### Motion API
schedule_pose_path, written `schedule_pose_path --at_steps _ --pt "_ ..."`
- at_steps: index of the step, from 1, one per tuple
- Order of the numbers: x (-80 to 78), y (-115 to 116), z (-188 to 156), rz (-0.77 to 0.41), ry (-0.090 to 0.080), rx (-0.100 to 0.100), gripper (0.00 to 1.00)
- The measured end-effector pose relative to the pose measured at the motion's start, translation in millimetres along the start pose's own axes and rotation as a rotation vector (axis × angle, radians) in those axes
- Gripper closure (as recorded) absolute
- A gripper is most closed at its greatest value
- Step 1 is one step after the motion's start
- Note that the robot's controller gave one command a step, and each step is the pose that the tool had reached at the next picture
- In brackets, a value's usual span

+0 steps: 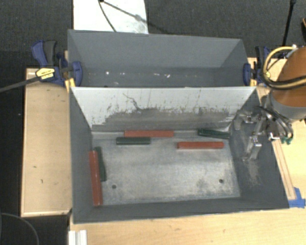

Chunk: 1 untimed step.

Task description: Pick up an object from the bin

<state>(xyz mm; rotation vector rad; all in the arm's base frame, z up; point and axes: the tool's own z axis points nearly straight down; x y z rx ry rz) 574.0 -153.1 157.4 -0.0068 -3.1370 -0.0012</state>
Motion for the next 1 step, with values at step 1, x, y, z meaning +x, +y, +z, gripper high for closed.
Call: schedule_pose_path --at_steps 1 --pt "16.7 20.5 -19.4 -0.187 -0.005 0.001 0.0"
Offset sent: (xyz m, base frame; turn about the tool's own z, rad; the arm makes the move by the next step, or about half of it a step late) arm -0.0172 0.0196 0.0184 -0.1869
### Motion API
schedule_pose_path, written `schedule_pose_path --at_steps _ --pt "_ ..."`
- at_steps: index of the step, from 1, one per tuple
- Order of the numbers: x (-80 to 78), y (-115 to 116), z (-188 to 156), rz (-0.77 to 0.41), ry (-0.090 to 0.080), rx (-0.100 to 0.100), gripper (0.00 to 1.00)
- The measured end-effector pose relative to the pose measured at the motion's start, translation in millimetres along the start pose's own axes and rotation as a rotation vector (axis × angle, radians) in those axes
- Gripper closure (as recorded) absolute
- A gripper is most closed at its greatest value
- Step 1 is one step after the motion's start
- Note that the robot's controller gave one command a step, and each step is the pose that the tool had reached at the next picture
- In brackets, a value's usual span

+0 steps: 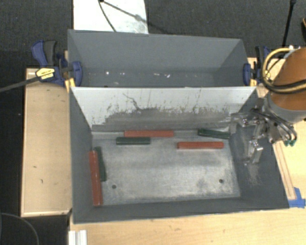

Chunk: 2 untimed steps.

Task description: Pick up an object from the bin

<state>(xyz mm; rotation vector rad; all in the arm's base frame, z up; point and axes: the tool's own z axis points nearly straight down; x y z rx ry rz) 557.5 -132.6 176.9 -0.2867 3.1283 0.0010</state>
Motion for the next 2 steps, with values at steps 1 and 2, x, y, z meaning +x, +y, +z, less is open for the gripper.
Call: schedule_pose_path --at_steps 1,2 --pt "-30.7 53.9 108.5 0.045 0.003 -0.004 0.0" --pt "-31.1 50.1 103.8 0.043 -0.002 0.001 1.0"
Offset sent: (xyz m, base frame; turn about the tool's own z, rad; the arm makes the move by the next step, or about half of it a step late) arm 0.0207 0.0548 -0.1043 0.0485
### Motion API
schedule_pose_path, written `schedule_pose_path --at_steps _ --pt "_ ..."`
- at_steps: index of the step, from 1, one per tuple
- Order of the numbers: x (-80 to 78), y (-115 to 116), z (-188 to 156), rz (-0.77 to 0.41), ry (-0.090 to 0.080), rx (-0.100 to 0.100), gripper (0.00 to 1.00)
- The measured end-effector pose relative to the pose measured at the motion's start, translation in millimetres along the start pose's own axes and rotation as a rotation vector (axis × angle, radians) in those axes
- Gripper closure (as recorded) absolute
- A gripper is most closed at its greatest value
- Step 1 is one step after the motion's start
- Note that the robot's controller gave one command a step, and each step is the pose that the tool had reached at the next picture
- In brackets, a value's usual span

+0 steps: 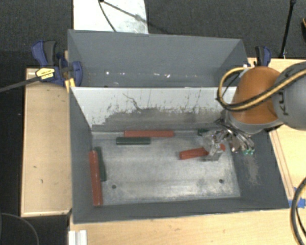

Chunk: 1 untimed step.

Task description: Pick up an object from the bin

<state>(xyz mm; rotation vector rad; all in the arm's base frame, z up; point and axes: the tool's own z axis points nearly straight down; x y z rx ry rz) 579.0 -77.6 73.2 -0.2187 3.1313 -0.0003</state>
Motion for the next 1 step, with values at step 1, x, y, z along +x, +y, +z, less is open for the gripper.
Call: schedule_pose_path --at_steps 1 --pt "3.7 -16.1 -148.6 0.0 -0.009 0.003 1.0"
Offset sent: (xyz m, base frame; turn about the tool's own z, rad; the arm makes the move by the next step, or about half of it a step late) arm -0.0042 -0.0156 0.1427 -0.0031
